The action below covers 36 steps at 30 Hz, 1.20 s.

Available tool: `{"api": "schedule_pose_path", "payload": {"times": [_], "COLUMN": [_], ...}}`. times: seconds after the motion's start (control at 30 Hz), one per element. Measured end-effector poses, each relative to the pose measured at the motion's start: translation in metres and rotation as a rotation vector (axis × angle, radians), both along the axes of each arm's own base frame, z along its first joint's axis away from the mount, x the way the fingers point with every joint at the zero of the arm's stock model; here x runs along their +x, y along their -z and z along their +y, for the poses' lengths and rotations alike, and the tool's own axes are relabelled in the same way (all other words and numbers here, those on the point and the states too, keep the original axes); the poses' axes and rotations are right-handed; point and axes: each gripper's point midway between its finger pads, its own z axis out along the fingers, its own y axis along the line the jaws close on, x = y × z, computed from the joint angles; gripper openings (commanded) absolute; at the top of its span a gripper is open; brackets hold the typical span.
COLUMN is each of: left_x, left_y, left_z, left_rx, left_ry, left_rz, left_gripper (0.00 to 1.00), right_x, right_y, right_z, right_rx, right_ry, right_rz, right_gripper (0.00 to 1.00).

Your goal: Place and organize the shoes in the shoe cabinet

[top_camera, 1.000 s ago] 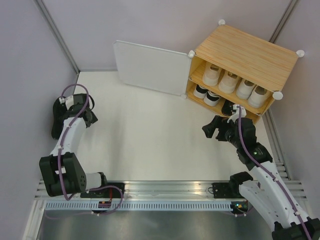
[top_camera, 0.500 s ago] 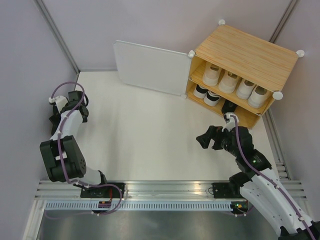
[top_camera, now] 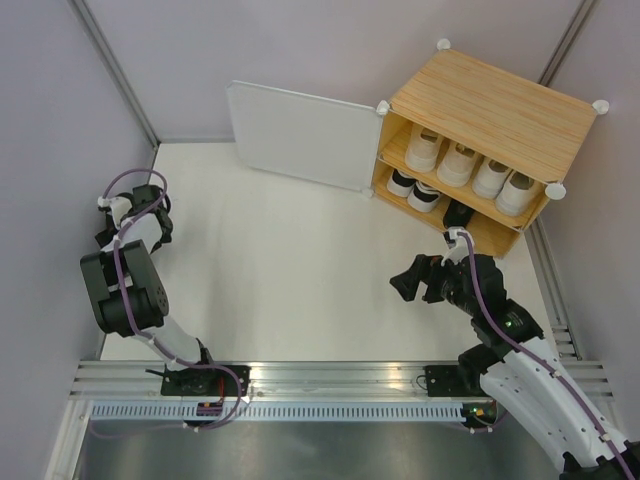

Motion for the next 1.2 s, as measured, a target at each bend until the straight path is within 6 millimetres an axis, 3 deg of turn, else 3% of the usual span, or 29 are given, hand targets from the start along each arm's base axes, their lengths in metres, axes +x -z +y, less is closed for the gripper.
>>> {"api": "schedule_pose_path", "payload": {"times": [0.63, 1.2], "left_x": [0.01, -0.016], "left_y": [-0.018, 0.019], "left_z": [0.015, 0.027], "left_rx": [0.044, 0.05], "left_ry": [-0.016, -0.066], "left_rz": [-0.101, 0.073], "left_gripper": [0.88, 0.84], "right_x": [-0.001, -0.002], "right_y": [0.005, 0.007], "right_z": [0.001, 0.002], "right_rx": [-0.006, -0.009], "right_ry": [-0.008, -0.013], "right_rz": [0.022, 0.027], "right_gripper": [0.97, 0.97]}}
